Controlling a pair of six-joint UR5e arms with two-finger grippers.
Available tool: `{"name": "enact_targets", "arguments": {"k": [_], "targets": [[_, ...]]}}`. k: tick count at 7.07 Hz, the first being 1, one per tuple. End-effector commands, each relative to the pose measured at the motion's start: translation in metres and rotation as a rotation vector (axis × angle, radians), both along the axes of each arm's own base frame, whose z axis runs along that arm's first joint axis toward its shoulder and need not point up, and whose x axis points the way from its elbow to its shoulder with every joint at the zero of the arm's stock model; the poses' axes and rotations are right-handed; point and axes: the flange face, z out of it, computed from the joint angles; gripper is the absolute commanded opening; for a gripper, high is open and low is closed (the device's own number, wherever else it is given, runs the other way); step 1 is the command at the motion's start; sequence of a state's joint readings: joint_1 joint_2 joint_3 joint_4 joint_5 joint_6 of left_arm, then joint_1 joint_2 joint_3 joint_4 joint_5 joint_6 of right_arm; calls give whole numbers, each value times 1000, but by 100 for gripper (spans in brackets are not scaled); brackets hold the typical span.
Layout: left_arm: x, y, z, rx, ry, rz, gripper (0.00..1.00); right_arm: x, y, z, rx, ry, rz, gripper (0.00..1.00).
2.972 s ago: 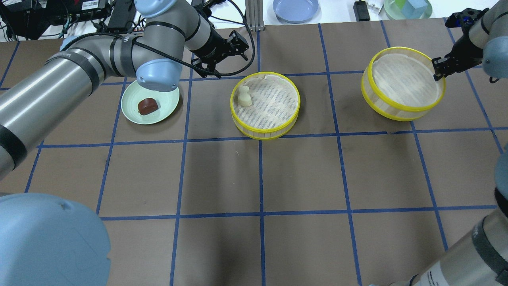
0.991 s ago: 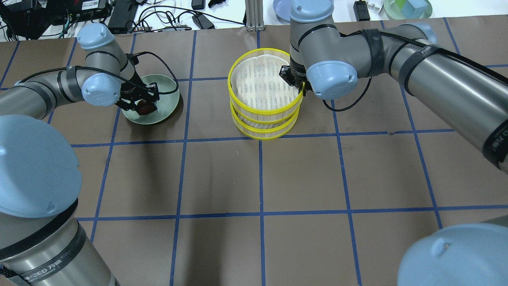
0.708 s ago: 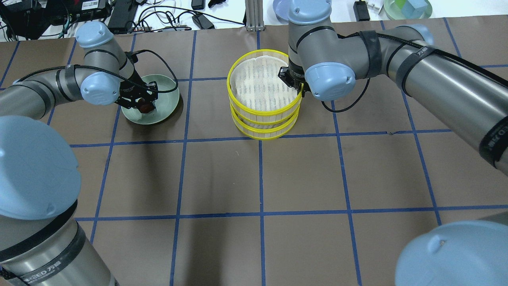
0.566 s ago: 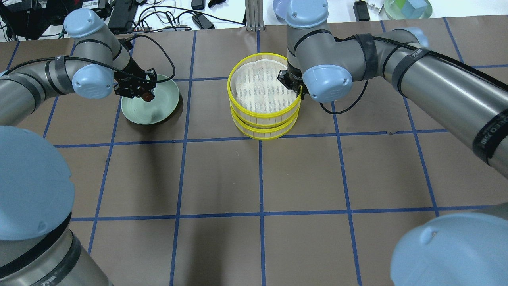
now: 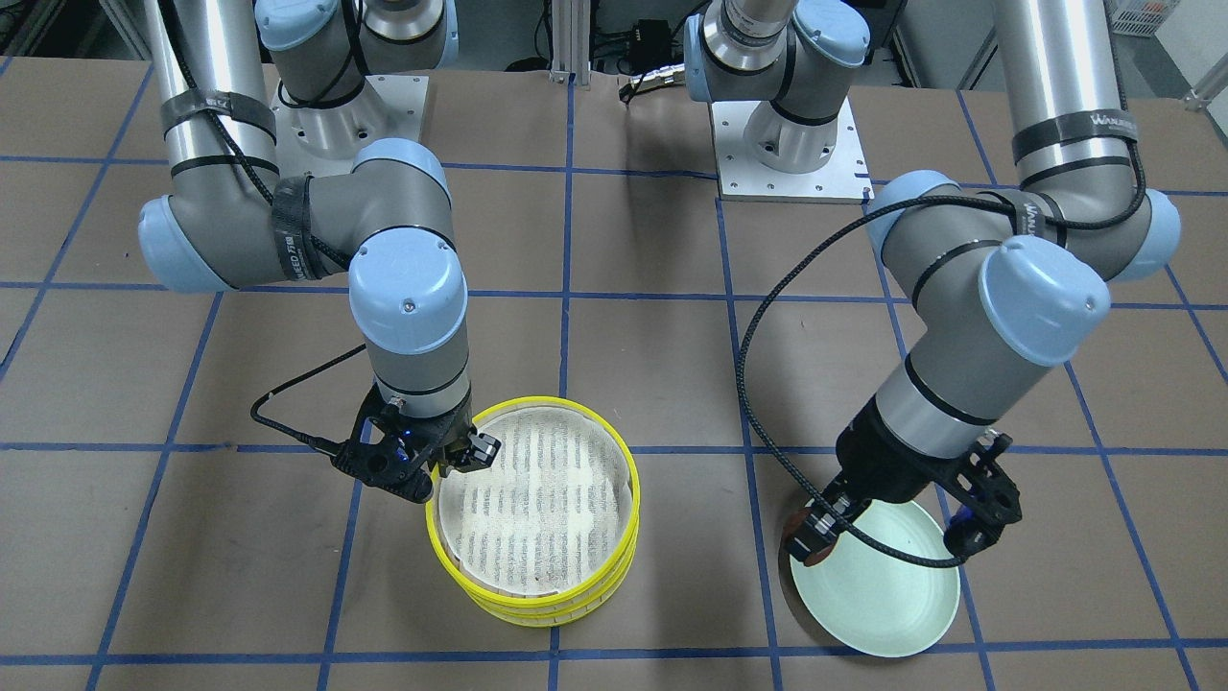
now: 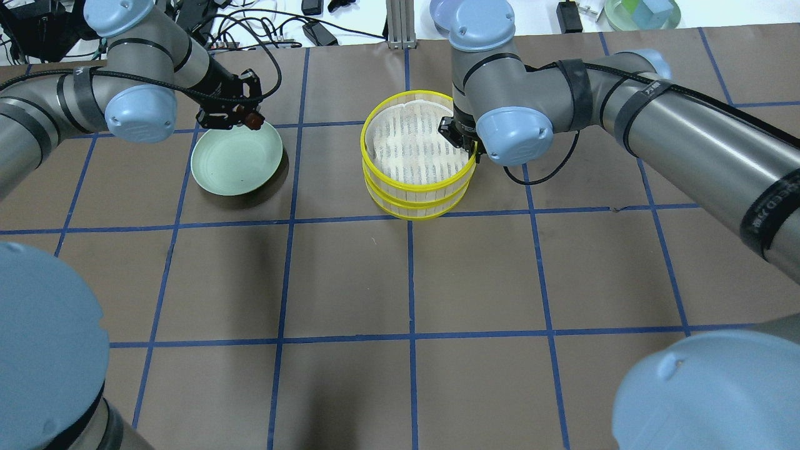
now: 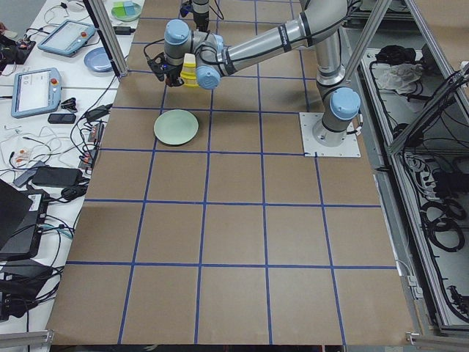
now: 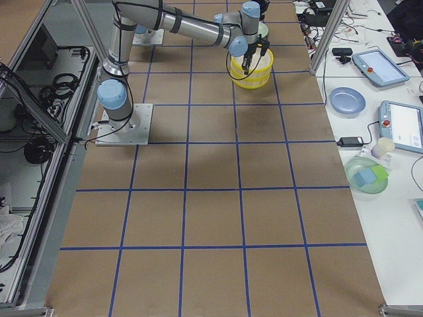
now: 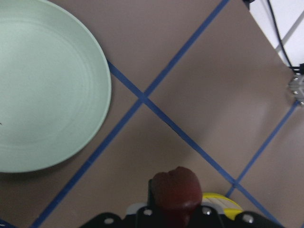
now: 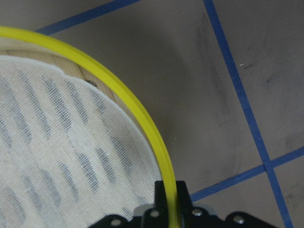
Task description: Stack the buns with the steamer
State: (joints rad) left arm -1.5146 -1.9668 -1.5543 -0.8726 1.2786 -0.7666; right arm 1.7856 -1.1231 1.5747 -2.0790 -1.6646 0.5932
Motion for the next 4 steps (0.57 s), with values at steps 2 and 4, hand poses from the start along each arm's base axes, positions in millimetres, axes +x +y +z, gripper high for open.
{"name": "enact_targets", "arguments": {"k": [2,4], "targets": [[-102,19,8,-44,171,103,0,2,1,1,-5,-3,-5,32],[-147,33,-13,16,193,63,6,1,-1,2,-9,-5,0,76]]}}
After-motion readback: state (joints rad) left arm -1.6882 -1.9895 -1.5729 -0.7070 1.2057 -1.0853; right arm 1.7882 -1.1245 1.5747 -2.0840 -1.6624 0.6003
